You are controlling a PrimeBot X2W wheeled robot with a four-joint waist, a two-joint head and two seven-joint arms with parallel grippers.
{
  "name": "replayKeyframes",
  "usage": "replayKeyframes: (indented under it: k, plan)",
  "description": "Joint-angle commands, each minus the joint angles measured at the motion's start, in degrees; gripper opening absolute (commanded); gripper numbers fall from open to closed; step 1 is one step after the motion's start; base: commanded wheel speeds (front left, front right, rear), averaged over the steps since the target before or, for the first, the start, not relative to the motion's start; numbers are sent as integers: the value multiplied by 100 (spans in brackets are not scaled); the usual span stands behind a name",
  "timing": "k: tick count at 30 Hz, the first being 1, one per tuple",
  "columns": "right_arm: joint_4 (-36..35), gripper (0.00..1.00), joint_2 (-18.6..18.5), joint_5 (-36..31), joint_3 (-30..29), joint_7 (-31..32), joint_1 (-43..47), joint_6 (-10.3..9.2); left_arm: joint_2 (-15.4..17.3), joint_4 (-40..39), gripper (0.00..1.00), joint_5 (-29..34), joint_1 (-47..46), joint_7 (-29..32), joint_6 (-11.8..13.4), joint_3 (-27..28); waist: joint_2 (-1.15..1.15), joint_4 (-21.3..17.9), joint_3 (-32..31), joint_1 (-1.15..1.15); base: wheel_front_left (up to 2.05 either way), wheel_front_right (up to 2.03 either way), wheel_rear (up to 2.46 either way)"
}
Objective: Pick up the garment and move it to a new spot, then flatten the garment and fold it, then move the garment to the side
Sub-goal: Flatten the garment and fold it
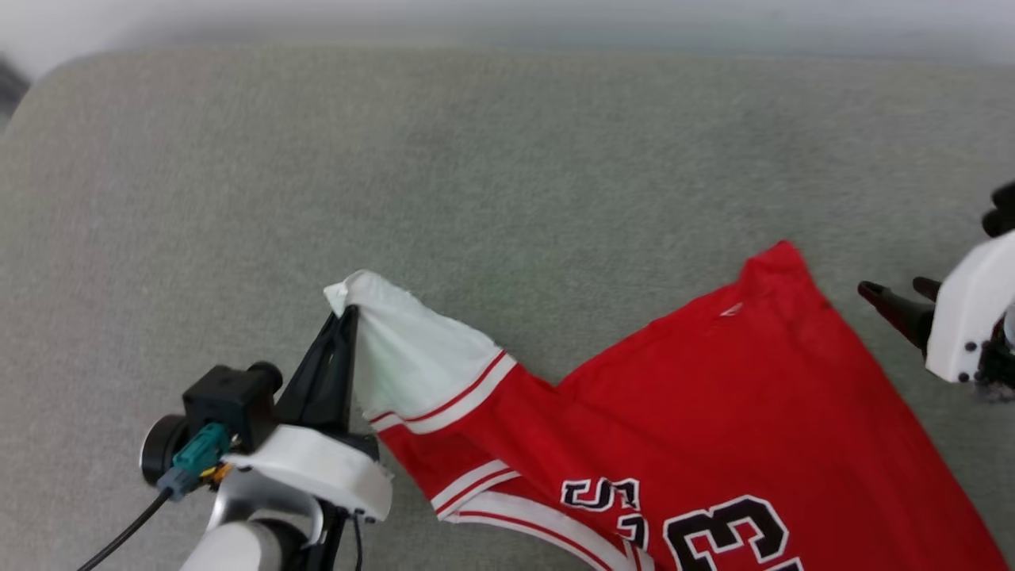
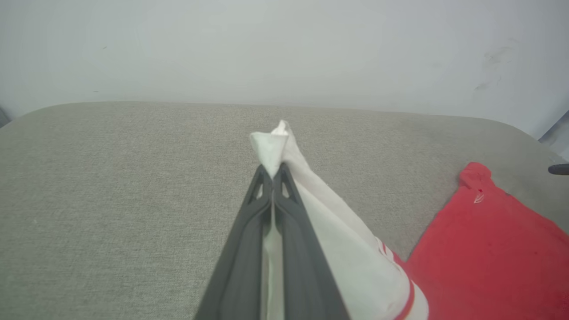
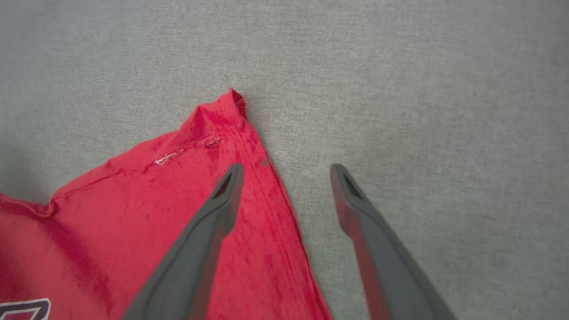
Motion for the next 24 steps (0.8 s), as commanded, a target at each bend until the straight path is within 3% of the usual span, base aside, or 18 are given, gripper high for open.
replayKeyframes:
  k: [1,5,13,14,15,16,19,24]
  plan:
    - [101,100,-20,64,162,336,-270,-2,-69,65,0,37,-203,-87,-53,-48,0,305,362,-1,0,0,0]
    - [318,100,-5,87,472,752,-628,-2,-189,195,0,73,-444,-196,-133,-118,0,444,614,-1,0,0,0]
    - [1005,100,5,158,970,908,-753,-2,-307,417,0,65,-645,-339,-199,-197,0,555,858,-1,0,0,0]
    - [1142,91,7,186,1055,1019,-682,-4,-315,450,0,57,-660,-359,-211,-204,0,563,864,-1,0,0,0]
    - [1233,38,18,232,1124,1099,-606,-5,-330,480,0,43,-668,-368,-227,-214,0,571,866,-1,0,0,0]
    - [1299,3,27,284,1189,1175,-552,-5,-336,512,0,35,-668,-378,-233,-219,0,573,861,-1,0,0,0]
    - [1375,0,-14,417,1354,1207,-474,-3,-352,578,0,-19,-613,-386,-210,-203,0,546,810,-1,0,0,0]
    - [1153,0,-154,505,1448,676,-645,-2,-261,650,0,-80,-503,-409,-184,-101,0,447,527,-1,0,0,0]
